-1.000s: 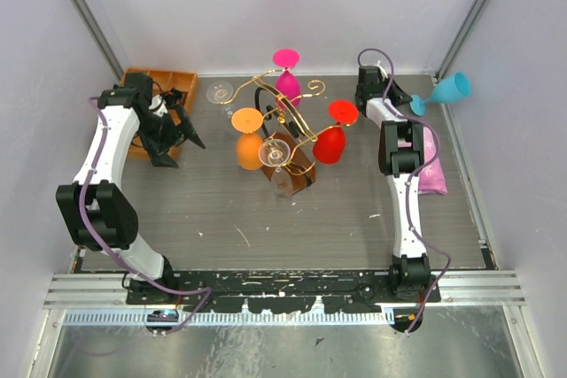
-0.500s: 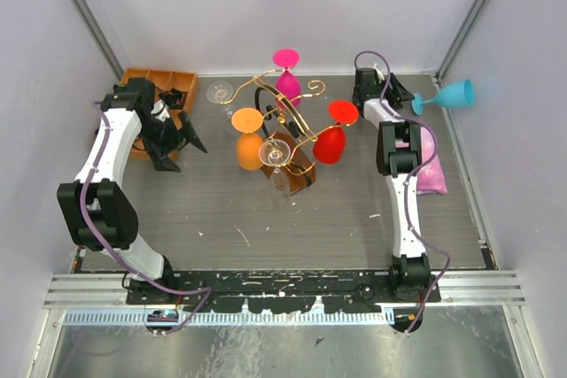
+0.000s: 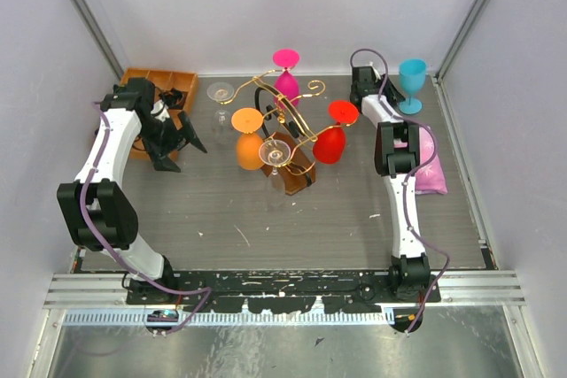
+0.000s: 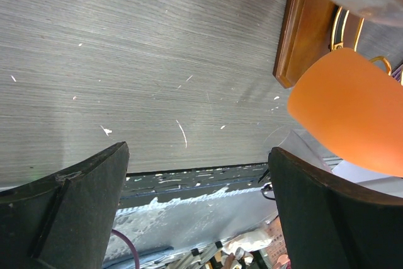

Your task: Take the wine glass off the wine glass rack

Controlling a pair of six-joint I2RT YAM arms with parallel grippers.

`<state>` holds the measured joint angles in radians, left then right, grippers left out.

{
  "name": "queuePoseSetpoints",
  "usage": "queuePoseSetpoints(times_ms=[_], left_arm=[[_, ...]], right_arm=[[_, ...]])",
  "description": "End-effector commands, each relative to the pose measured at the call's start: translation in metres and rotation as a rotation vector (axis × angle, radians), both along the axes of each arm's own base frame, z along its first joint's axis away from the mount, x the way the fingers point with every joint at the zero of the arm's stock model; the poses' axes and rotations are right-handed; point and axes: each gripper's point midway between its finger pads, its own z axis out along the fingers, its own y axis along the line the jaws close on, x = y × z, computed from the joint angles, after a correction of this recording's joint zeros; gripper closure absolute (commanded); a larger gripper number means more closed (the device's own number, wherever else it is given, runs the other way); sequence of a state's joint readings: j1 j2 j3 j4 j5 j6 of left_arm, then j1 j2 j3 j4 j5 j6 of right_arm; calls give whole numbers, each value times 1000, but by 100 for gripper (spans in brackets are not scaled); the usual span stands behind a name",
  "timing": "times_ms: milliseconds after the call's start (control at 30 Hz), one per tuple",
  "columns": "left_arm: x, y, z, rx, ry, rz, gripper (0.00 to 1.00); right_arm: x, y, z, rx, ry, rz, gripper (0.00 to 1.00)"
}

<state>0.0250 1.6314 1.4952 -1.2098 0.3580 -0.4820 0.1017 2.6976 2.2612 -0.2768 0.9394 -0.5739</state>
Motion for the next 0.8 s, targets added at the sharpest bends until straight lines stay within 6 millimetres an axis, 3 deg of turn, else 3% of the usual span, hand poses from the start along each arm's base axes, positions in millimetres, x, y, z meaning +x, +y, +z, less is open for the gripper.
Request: queuePoseSetpoints(times_ms=[0,500,600,767], left_arm=[[-1,0,6,-11,-24,-10,1],[-1,1,3,-6,-13,-7,1],[-2,1,3,-4,-9,-7,1],[-2,2,5,3,-9,-2,1]], right_arm=[[7,10,-19,153,3,49,51],[2,8,-30,249,4,34,53],[4,11,-14,260,-45,26,54],[10,9,36,292,-181,43,54]])
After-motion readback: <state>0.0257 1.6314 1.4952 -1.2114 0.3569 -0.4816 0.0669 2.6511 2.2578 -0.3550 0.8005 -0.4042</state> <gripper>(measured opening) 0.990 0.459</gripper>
